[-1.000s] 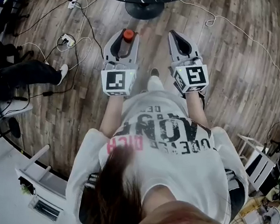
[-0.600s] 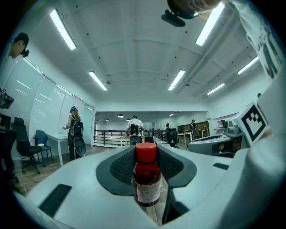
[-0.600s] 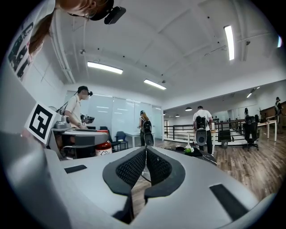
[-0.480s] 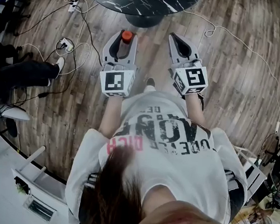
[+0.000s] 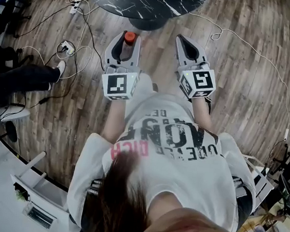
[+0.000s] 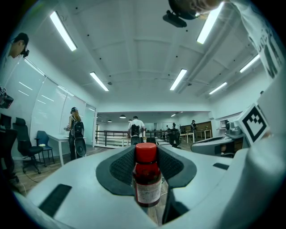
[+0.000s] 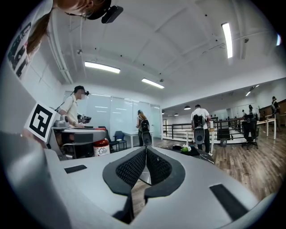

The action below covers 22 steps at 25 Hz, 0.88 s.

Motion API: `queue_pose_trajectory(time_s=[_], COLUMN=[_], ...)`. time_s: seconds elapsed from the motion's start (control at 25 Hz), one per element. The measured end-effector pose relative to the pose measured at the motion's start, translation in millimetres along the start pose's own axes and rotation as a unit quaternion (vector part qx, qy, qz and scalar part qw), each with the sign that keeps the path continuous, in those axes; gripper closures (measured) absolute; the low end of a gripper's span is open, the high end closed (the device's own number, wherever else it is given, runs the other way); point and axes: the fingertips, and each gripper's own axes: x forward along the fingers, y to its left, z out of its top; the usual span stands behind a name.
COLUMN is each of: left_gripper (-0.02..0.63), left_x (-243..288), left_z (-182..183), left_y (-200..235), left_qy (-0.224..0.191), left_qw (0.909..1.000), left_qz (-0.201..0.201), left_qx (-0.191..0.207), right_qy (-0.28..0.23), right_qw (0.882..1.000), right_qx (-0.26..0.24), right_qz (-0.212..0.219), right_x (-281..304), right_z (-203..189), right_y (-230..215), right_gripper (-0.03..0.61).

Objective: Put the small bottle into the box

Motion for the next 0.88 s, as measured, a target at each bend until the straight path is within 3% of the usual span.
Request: queue_pose_trajectory(time_s=[0.56,0.88], left_gripper=[0.468,0.468], left_x=[26.0,75.6], left_z=[-5.3,-4.0], left_y=[20.9,63.9], left_qy=[0.006,0.007], left_qw=[0.9999,0.9995], left_qz=[-0.011,-0.031], left_qx=[-0.004,-0.01], right_qy=[0.007,0.015], right_qw=[1.0,0.999], right_qx=[0.009,0.013], right_qz=[-0.01,-0.029], right_x=[32.1,86.5], right_z=[-3.7,0.4], right_y=[-7.1,-17.1], right_gripper=[0.576,0.576])
